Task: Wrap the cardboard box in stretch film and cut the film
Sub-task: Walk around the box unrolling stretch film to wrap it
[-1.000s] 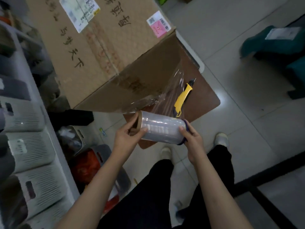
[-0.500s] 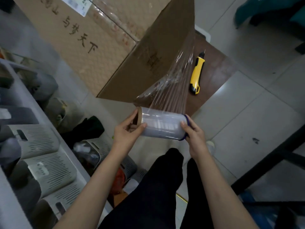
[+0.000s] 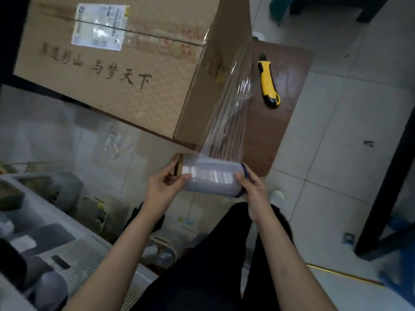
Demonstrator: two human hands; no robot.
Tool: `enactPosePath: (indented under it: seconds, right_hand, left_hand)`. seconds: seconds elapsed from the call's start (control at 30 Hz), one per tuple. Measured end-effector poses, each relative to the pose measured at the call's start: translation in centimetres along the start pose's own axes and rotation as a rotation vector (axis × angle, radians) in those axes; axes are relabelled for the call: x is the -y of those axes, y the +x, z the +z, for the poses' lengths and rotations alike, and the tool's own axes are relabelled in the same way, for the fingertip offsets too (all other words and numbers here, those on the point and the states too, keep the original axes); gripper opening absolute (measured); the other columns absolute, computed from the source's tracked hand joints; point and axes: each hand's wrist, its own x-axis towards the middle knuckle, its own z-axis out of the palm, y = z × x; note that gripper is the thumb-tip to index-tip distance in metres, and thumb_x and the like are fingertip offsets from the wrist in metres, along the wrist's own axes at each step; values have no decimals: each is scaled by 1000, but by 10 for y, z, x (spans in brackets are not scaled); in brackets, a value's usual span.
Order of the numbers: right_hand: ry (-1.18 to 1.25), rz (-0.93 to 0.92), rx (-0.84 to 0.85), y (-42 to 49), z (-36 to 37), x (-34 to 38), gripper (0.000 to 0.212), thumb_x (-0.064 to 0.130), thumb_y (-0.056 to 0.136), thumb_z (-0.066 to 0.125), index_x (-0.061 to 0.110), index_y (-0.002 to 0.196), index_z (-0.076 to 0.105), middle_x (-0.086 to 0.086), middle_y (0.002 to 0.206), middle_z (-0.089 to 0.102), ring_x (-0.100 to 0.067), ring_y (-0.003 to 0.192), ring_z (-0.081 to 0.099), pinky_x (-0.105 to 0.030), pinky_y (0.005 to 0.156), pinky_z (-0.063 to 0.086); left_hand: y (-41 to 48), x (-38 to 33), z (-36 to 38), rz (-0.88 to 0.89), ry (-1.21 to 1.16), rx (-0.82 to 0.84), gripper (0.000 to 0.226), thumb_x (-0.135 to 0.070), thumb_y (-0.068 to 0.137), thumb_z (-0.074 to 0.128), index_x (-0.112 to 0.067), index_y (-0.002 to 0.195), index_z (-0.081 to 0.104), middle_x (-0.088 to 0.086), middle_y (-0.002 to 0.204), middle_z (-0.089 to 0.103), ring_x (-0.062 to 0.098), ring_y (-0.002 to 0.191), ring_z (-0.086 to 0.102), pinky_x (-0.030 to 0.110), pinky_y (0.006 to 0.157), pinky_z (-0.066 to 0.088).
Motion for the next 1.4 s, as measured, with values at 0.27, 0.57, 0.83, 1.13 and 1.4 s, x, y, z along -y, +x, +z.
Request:
enactPosePath:
  seconds: [0.27,0.57,0.83,1.13,1.4]
  right_hand:
    - [128,-7,29,-12,27,-44,47,15,82,68,16,129,57,2,112,70,-16,102,67,-29,85,56]
    - [248,-168,-209,-13,78,-94,45,2,85,63,8,128,54,-4,108,64,1,77,63,-12,66,53]
    - [462,-248,-281,-8,142,-140,36,10,83,66,16,118,63,-3,104,70,-16,93,66,-23,76,53]
    - [601,-369,-314,-4,180,-174,28,6,84,65,26,104,65,9,89,73,-5,80,68,-20,74,55]
    - [776,-508,-434,23,259,-196,41,7,84,64,9,125,58,8,95,72,-4,84,68,-19,74,53]
  left_hand:
    - [4,17,-41,114,108,59,56,-5,80,70,-10,133,52,-6,66,53,-7,50,48,2,59,38]
    - [49,25,-84,225,189,260,55,-9,82,69,-12,133,50,37,122,51,-11,56,53,2,61,38]
    - [99,18,-127,325,350,452,55,-12,83,69,-15,134,51,8,76,59,0,61,44,6,60,36]
    - [118,23,-153,368,374,597,58,-13,84,68,-15,137,45,1,98,64,8,86,56,18,82,45]
    - [166,10,-188,503,407,764,43,-27,80,73,-41,118,58,-9,120,65,6,115,58,40,106,42]
